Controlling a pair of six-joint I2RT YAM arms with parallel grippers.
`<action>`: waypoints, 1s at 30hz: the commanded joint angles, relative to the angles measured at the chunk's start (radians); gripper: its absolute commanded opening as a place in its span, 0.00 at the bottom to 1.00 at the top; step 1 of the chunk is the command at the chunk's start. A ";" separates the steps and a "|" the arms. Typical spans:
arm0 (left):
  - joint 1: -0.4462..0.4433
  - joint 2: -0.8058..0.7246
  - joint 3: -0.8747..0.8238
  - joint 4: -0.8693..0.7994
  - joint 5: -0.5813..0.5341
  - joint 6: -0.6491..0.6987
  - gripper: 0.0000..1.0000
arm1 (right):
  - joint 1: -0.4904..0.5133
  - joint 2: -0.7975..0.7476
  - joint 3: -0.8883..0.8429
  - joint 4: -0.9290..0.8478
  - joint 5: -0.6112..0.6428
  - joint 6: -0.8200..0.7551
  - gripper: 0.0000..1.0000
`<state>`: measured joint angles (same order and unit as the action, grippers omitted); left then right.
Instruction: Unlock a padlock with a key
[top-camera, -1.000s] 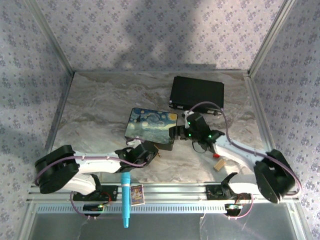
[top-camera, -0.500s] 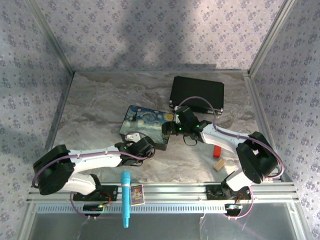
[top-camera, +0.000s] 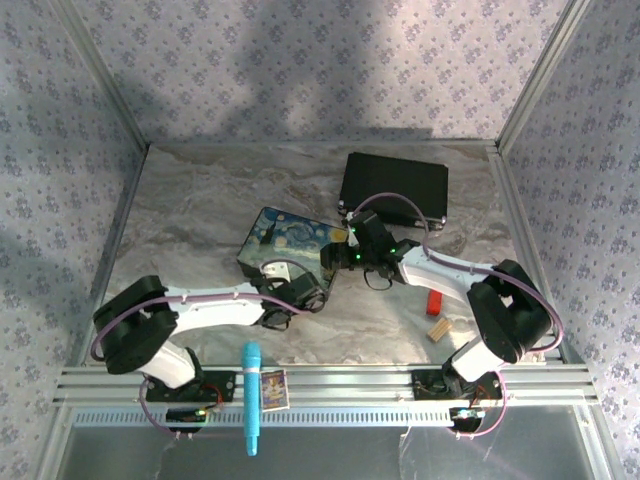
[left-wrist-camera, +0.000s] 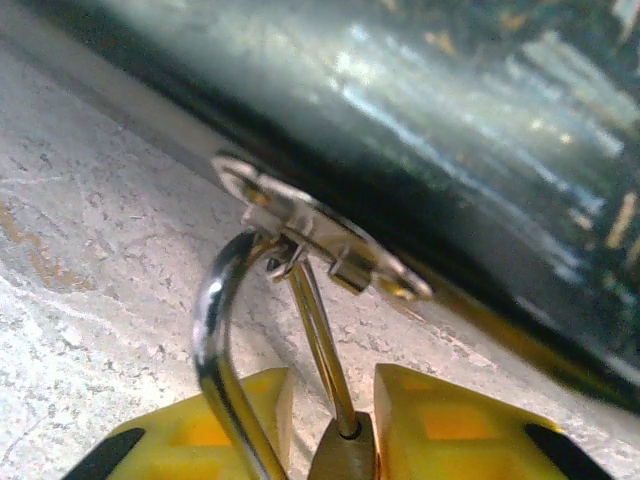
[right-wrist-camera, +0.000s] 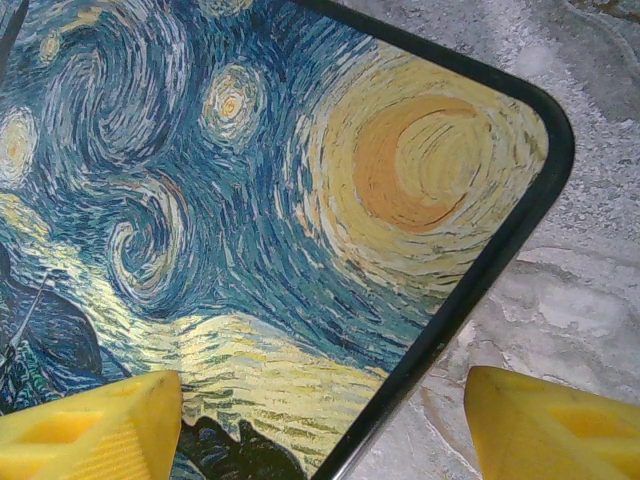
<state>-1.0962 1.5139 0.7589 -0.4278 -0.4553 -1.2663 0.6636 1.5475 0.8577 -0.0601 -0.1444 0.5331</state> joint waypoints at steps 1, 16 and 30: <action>-0.029 0.055 0.005 -0.129 0.012 0.064 0.31 | -0.006 0.061 -0.028 -0.179 0.104 -0.005 0.74; -0.058 0.127 0.075 -0.317 -0.052 0.057 0.12 | -0.013 0.071 -0.005 -0.202 0.121 -0.022 0.74; -0.056 -0.087 -0.173 0.226 0.139 0.278 0.22 | -0.031 0.116 0.021 -0.198 0.104 -0.029 0.74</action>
<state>-1.1297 1.4235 0.6323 -0.2367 -0.4801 -1.1152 0.6525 1.5803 0.9184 -0.1272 -0.1471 0.5163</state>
